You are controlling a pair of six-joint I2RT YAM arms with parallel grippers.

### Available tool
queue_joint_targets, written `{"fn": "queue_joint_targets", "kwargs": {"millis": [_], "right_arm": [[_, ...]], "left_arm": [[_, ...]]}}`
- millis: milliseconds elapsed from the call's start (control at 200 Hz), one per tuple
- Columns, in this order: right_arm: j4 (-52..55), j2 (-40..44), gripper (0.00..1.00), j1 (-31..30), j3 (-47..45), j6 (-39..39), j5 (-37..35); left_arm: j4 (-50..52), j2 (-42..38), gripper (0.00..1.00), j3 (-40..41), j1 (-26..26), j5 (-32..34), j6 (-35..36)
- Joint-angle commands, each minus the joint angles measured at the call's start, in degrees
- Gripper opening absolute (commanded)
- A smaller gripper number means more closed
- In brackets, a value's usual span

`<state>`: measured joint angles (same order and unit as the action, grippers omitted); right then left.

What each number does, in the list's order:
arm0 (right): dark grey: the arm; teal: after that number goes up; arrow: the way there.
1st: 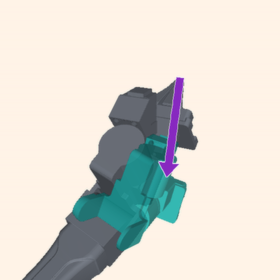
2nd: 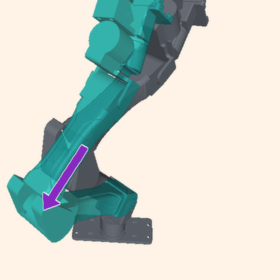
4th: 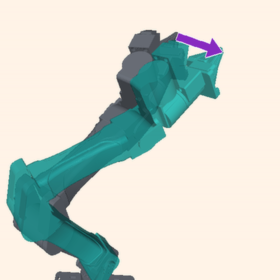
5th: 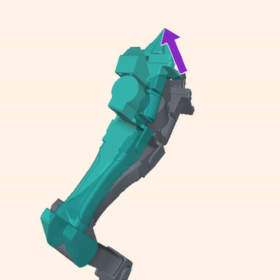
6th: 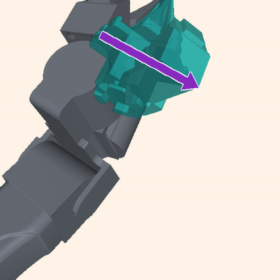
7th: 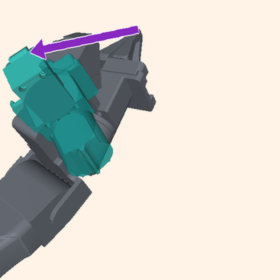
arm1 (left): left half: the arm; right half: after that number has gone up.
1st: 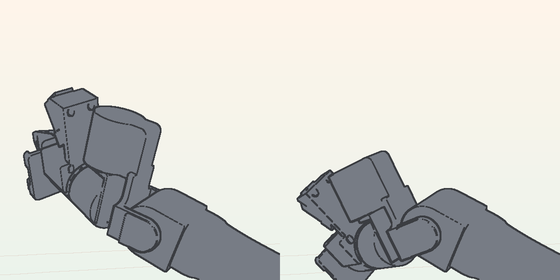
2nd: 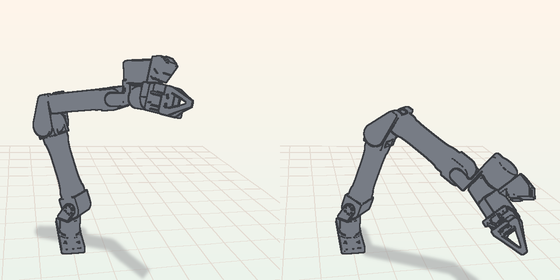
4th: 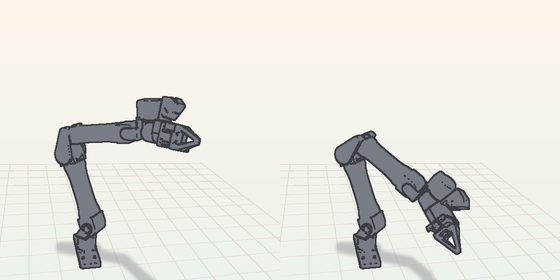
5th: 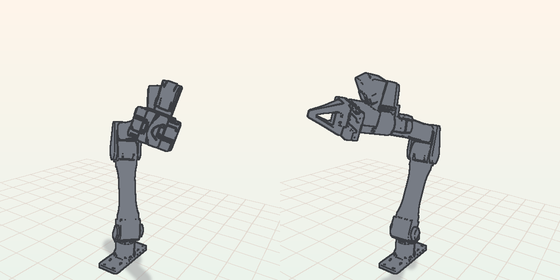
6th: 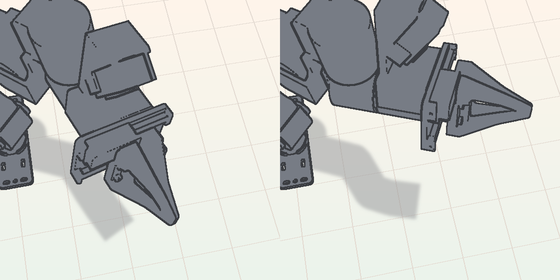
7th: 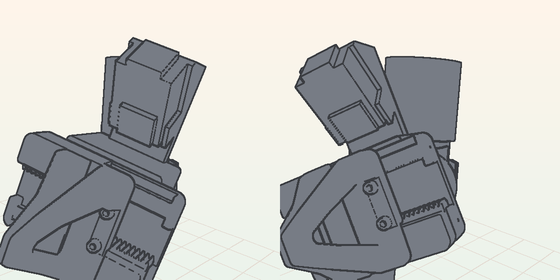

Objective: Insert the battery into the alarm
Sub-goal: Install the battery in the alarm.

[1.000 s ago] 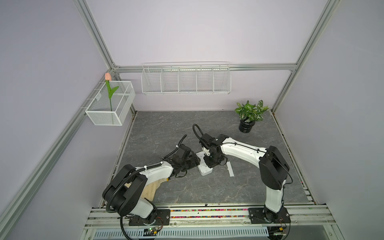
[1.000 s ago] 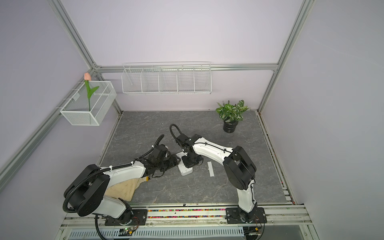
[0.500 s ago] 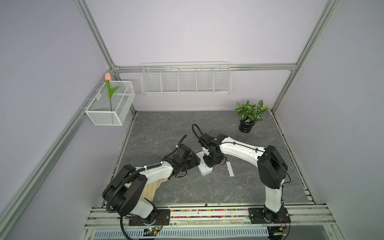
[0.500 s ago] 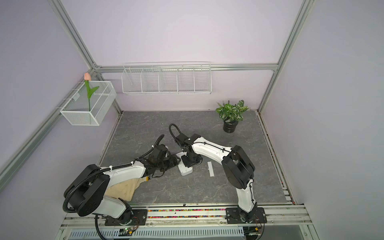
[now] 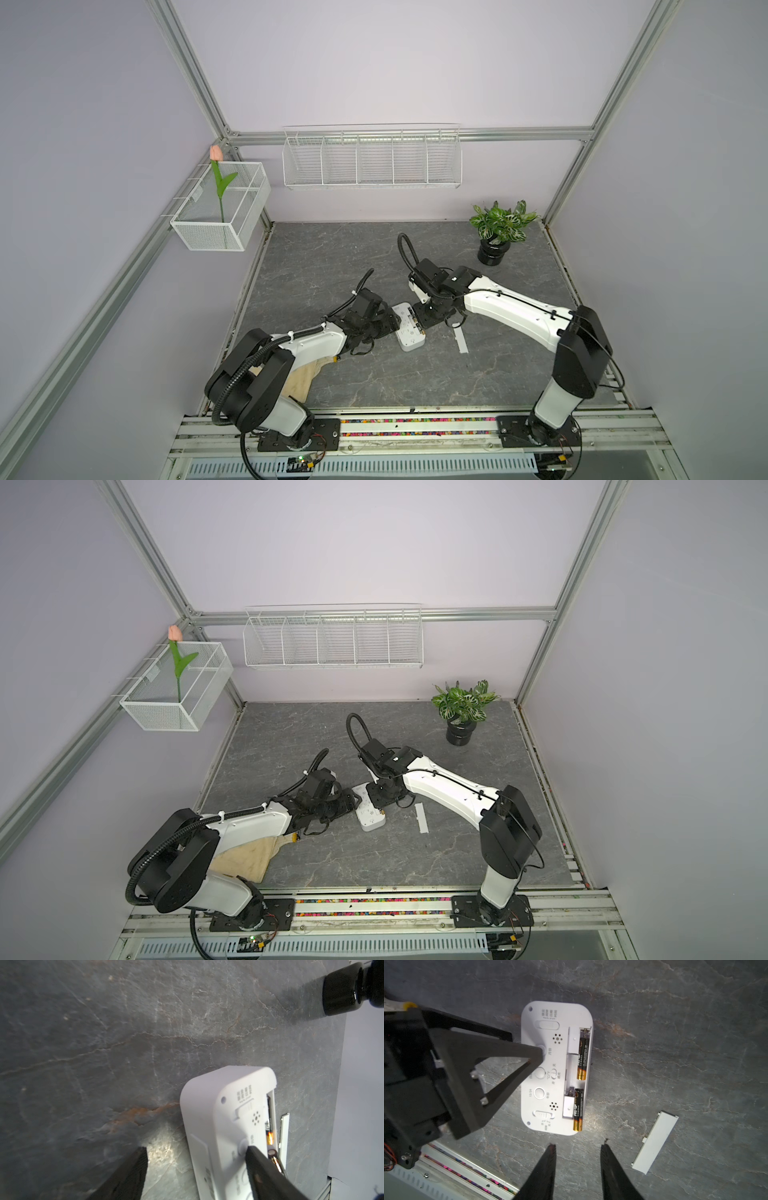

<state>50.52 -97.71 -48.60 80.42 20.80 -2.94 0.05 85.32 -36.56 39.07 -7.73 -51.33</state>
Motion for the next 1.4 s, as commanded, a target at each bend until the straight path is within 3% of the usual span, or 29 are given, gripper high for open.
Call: {"fn": "queue_joint_targets", "kwargs": {"millis": [0, 330, 625, 1395], "right_arm": [[-3.35, 2.18, 0.37, -0.45, -4.86, 1.56, 2.04], [-10.46, 2.88, 0.24, -0.84, -12.03, 5.09, 3.81], [-12.33, 0.23, 0.17, -0.93, -11.71, 5.36, 3.66], [-11.76, -1.55, 0.19, -0.93, -11.83, 5.39, 1.55]], "left_arm": [[0.37, 0.88, 0.76, -1.52, 0.39, 0.68, 0.71], [0.38, 1.57, 0.75, -1.55, 0.56, 0.34, 0.69], [0.54, 1.69, 0.74, -1.41, 0.77, 0.33, 0.6], [0.68, 2.34, 0.74, -1.32, 1.05, 0.08, 0.65]]}}
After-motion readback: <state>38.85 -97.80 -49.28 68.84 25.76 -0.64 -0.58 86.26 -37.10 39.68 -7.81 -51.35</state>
